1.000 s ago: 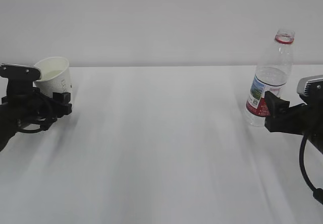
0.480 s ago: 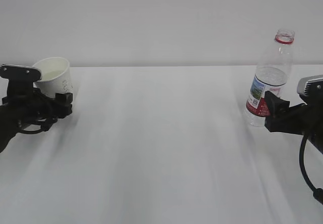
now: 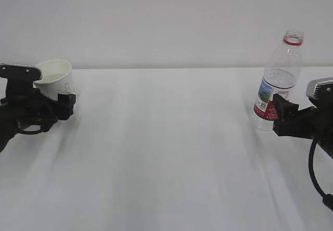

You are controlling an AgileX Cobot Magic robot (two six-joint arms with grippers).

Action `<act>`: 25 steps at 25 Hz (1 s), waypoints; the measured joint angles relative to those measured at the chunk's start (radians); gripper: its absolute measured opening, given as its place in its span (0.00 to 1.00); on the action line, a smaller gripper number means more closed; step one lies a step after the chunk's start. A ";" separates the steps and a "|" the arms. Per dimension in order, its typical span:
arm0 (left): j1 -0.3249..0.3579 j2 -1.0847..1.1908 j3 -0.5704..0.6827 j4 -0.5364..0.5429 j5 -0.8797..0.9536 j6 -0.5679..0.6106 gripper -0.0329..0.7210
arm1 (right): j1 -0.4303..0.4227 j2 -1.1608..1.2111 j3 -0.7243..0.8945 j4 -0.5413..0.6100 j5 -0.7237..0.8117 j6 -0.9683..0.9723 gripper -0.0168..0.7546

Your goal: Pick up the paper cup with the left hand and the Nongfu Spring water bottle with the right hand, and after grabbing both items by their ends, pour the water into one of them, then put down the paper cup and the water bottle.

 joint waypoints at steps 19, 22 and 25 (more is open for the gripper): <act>-0.042 -0.191 0.191 -0.014 -0.037 0.000 0.93 | 0.000 -0.037 0.022 -0.002 0.000 0.000 0.78; -0.044 -0.224 0.229 -0.014 -0.057 0.000 0.92 | 0.000 -0.093 0.022 -0.001 0.000 -0.011 0.78; -0.044 -0.270 0.252 -0.016 -0.060 0.000 0.92 | 0.000 -0.135 0.023 -0.001 0.000 -0.023 0.78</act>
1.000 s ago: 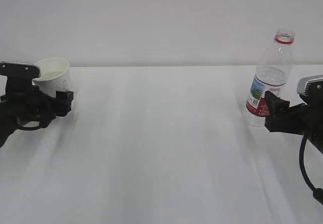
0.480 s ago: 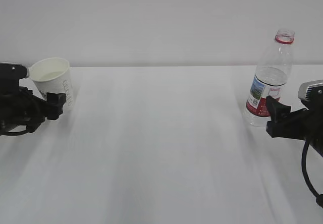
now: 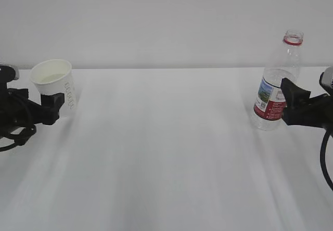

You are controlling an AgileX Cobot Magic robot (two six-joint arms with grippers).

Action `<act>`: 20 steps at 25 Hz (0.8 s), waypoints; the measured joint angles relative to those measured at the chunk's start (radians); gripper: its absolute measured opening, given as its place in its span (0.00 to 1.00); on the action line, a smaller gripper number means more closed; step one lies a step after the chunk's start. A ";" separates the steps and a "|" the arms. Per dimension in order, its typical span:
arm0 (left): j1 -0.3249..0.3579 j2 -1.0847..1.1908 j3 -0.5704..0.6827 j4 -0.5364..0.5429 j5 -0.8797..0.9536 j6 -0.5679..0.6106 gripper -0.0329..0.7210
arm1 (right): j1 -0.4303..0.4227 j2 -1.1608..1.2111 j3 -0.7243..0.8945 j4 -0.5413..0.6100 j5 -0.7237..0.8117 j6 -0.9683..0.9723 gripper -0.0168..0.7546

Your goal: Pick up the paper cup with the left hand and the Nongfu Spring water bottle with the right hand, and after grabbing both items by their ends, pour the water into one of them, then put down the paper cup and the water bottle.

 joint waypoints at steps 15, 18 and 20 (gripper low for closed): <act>0.000 -0.302 0.014 -0.004 0.205 0.002 0.90 | 0.000 -0.163 0.098 -0.002 0.000 -0.012 0.78; 0.000 -0.370 0.015 -0.004 0.248 0.025 0.89 | 0.000 -0.211 0.102 -0.002 0.009 -0.012 0.78; 0.000 -0.413 0.017 -0.004 0.281 0.031 0.89 | 0.000 -0.243 0.102 -0.002 0.030 -0.012 0.78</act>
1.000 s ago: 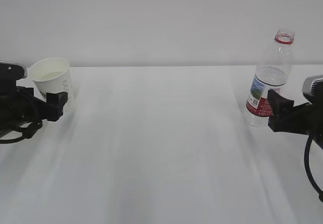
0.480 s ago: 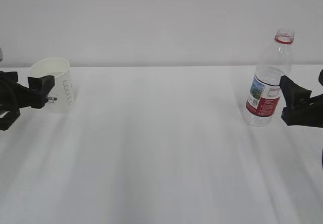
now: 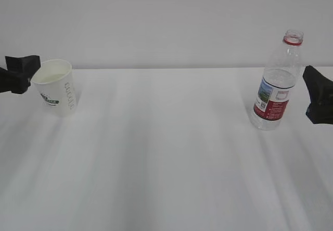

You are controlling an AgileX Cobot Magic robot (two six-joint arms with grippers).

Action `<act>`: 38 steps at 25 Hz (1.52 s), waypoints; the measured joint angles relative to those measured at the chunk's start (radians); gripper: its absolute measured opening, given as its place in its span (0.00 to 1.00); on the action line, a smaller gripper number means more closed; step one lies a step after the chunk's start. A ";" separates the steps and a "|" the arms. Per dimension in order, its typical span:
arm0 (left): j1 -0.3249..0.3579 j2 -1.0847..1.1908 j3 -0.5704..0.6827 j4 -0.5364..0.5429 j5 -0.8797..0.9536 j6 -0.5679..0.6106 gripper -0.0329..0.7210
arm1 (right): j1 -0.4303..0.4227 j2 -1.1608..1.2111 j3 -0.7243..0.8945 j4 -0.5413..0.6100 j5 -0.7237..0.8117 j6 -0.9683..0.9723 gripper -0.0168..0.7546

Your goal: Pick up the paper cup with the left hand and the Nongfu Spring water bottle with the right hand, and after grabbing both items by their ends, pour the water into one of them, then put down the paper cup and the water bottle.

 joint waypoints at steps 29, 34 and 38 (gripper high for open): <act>-0.001 -0.619 0.007 0.004 0.631 0.012 0.85 | 0.000 -0.631 0.002 0.060 0.703 -0.112 0.78; -0.001 -0.669 0.007 0.004 0.778 0.012 0.85 | 0.000 -0.745 -0.013 0.062 0.906 -0.114 0.78; -0.001 -0.721 -0.004 0.004 0.895 0.012 0.84 | 0.000 -0.810 -0.056 0.062 1.068 -0.117 0.78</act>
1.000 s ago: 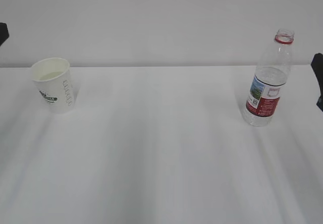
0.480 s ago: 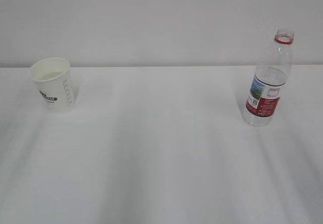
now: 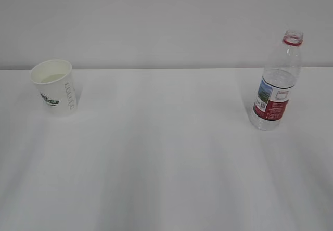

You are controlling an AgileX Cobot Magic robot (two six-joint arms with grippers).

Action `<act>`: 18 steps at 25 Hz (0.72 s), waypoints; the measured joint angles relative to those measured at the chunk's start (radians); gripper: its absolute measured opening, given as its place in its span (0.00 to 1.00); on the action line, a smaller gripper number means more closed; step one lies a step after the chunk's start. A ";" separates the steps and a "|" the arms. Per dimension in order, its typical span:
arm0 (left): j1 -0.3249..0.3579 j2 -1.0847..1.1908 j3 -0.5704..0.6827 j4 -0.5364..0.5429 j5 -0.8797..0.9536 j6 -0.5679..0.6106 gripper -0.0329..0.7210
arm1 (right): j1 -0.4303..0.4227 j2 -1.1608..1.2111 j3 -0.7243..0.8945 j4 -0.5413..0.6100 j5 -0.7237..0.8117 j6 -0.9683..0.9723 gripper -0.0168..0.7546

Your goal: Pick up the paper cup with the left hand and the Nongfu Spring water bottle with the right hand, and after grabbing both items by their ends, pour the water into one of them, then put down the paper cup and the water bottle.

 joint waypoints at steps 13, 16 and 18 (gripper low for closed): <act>0.000 -0.172 -0.128 0.008 0.321 0.000 0.83 | 0.000 -0.112 -0.162 -0.098 0.497 0.064 0.78; 0.000 -0.196 -0.160 0.010 0.408 0.000 0.83 | 0.000 -0.135 -0.204 -0.239 0.594 0.187 0.78; 0.000 -0.214 -0.178 0.010 0.463 0.000 0.83 | 0.000 -0.158 -0.221 -0.296 0.646 0.240 0.78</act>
